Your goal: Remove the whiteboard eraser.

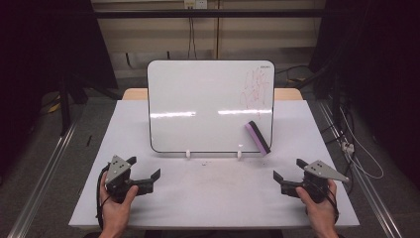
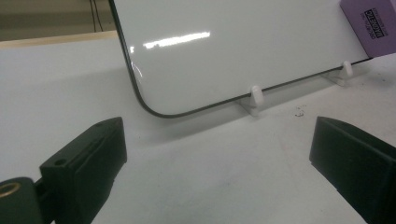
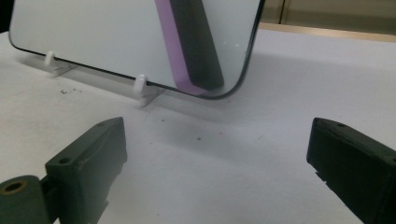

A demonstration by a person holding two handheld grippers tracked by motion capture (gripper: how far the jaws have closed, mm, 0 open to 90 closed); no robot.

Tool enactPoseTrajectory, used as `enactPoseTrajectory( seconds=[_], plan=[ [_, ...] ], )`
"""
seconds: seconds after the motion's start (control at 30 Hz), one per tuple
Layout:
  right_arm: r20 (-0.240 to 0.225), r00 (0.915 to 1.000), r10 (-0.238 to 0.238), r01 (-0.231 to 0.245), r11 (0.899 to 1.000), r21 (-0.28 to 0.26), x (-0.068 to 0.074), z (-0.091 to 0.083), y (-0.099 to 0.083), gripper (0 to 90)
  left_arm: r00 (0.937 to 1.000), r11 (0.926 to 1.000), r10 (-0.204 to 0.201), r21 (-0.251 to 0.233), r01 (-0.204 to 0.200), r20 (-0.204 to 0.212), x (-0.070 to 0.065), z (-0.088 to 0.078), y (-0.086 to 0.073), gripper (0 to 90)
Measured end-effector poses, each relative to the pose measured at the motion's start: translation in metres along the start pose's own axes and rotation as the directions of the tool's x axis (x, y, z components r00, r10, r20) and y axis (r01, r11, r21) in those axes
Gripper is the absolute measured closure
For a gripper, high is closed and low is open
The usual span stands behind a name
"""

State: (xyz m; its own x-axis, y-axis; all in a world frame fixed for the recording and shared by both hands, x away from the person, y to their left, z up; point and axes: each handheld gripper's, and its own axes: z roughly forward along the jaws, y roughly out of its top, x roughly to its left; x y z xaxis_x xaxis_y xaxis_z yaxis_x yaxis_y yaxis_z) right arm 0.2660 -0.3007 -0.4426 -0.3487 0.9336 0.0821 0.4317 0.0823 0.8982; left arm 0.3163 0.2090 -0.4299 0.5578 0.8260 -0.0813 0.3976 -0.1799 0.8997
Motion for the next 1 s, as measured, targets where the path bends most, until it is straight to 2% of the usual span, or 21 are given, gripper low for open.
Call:
enactPoseTrajectory(
  seconds=[0.33, 0.57, 0.7, 0.8, 1.0],
  plan=[
    [0.004, 1.0000, -0.003, 0.003, 1.000, -0.001, 0.000, 0.002, 0.001, 4.1, 1.0000, 1.0000, 0.005, 0.002, -0.005, 0.001, -0.002, 0.002, 0.000, 3.7],
    [0.002, 1.0000, -0.006, 0.006, 1.000, 0.007, 0.002, 0.006, 0.004, 4.1, 0.9996, 0.9995, 0.028, 0.013, -0.028, 0.004, -0.001, 0.004, -0.001, 3.7],
    [-0.005, 1.0000, -0.008, 0.008, 1.000, 0.018, 0.004, 0.008, 0.005, 4.2, 0.9999, 0.9998, 0.014, 0.013, -0.015, 0.006, 0.001, 0.003, -0.001, 3.7],
    [-0.005, 0.9998, -0.022, 0.022, 1.000, 0.015, 0.004, 0.007, 0.006, 4.8, 0.9997, 0.9996, 0.023, 0.016, -0.023, 0.005, 0.000, 0.001, -0.001, 3.7],
    [0.000, 0.9987, -0.051, 0.051, 0.999, 0.011, 0.007, 0.010, 0.017, 6.6, 0.9999, 0.9999, 0.012, 0.006, -0.012, 0.004, -0.002, -0.002, -0.001, 3.7]
  ],
)
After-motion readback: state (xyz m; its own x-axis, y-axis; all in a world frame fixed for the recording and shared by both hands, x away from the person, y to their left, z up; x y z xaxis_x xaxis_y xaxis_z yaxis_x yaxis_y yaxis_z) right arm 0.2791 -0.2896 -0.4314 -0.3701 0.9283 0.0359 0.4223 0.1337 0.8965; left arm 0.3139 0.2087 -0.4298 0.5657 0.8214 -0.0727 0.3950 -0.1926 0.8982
